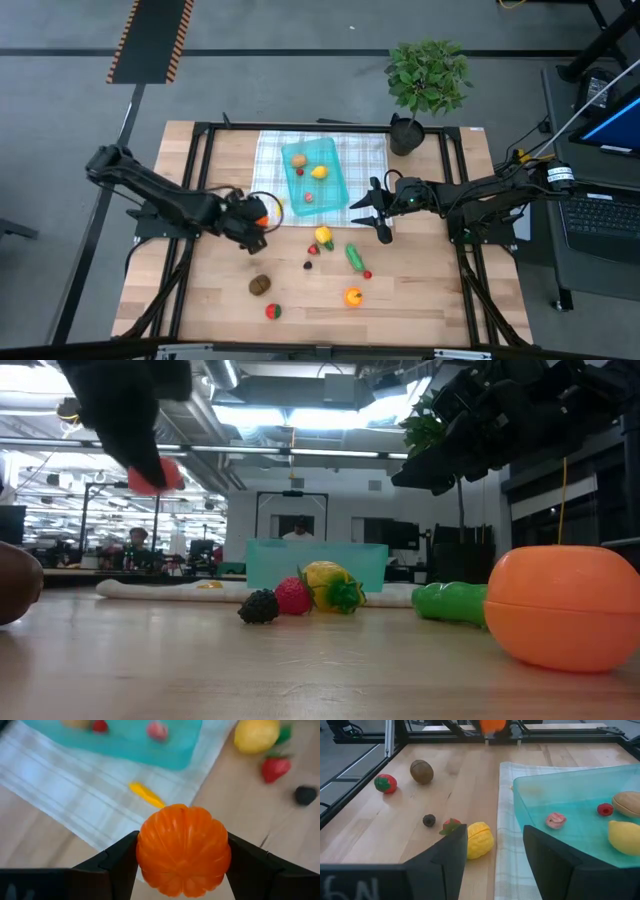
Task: Pick and placing Produce into tupperware
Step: Put the orange tangerine into the blue bin
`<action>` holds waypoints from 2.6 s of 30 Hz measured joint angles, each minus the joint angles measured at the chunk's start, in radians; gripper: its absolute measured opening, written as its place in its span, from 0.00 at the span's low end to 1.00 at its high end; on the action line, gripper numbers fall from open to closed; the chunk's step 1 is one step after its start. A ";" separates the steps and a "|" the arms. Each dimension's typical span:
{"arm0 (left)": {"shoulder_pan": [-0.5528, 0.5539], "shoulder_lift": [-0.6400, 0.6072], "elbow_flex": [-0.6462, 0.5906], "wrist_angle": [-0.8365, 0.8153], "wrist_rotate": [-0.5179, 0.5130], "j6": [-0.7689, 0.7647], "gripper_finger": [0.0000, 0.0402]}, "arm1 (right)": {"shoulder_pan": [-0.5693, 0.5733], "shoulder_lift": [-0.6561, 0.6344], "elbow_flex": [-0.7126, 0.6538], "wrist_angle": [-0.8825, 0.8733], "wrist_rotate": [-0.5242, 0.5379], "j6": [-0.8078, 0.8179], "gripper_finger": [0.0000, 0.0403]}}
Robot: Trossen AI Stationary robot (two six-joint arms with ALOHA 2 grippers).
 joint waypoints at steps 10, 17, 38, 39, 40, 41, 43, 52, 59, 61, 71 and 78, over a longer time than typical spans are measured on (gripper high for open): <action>-0.062 -0.281 -0.179 0.118 -0.116 0.039 0.59 | 0.000 0.000 0.000 -0.005 -0.001 -0.001 0.48; -0.066 -0.441 -0.355 0.386 -0.112 0.174 0.59 | 0.000 0.000 0.000 -0.004 -0.001 -0.005 0.48; -0.064 -0.652 -0.734 1.073 0.127 0.501 0.59 | 0.000 0.000 0.000 0.005 -0.047 0.043 0.48; -0.062 -0.652 -0.734 1.074 0.128 0.510 0.59 | 0.000 0.000 0.000 0.006 -0.047 0.050 0.48; -0.060 -0.652 -0.734 1.074 0.128 0.515 0.59 | 0.000 0.000 0.000 0.006 -0.046 0.051 0.48; -0.055 -0.652 -0.734 1.074 0.129 0.517 0.59 | 0.000 0.000 0.000 0.006 -0.046 0.050 0.48; -0.038 -0.652 -0.734 1.074 0.125 0.514 0.59 | 0.000 0.000 0.000 0.009 -0.034 0.050 0.48; 0.077 -0.631 -0.734 1.078 0.021 0.513 0.59 | 0.000 0.000 0.000 0.061 0.210 0.099 0.48; 0.172 -0.608 -0.734 1.086 -0.002 0.512 0.59 | 0.000 0.000 0.000 0.073 0.299 0.104 0.48; 0.192 -0.601 -0.734 1.103 0.018 0.508 0.60 | 0.000 0.000 0.000 0.076 0.299 0.112 0.48; 0.367 -0.468 -0.734 1.295 0.198 0.589 0.59 | -0.013 0.000 0.000 0.077 0.295 0.128 0.48; 0.515 -0.307 -0.730 1.458 0.357 0.596 0.59 | -0.051 0.000 0.000 0.077 0.295 0.136 0.48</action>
